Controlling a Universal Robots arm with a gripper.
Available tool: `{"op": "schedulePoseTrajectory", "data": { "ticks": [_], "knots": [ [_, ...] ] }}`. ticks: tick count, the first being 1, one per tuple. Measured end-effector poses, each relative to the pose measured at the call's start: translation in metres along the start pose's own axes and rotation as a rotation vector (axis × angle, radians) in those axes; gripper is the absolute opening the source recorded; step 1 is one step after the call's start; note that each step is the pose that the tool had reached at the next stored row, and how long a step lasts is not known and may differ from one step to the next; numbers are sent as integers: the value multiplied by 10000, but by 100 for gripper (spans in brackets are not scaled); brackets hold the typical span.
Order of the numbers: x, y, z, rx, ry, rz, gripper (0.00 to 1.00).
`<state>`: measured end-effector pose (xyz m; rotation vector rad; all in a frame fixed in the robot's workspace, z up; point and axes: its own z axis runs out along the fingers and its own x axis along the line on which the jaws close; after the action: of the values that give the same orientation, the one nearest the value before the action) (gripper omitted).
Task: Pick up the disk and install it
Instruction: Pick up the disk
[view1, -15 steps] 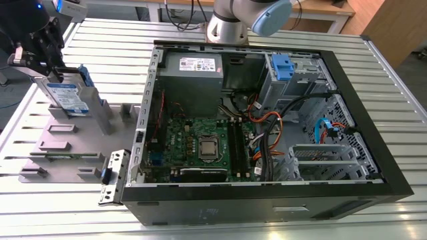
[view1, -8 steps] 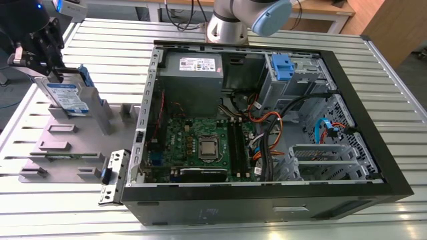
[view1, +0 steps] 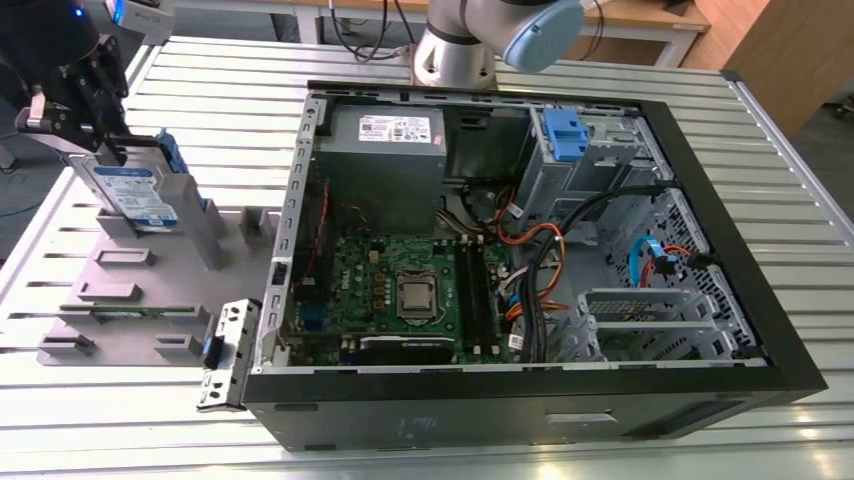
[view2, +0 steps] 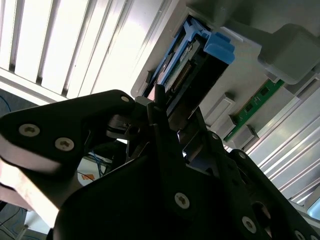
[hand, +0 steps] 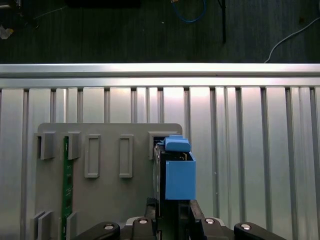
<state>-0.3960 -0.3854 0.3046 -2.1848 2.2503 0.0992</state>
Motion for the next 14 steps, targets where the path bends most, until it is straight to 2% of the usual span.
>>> {"op": "schedulePoseTrajectory", "data": {
  "ticks": [4, 9, 14],
  "knots": [
    [-1, 1, -18, 1, -2, 0, 35],
    [-4, 4, -97, 0, -1, 0, 35],
    [-5, 4, -100, 1, -1, 0, 35]
  ]
}}
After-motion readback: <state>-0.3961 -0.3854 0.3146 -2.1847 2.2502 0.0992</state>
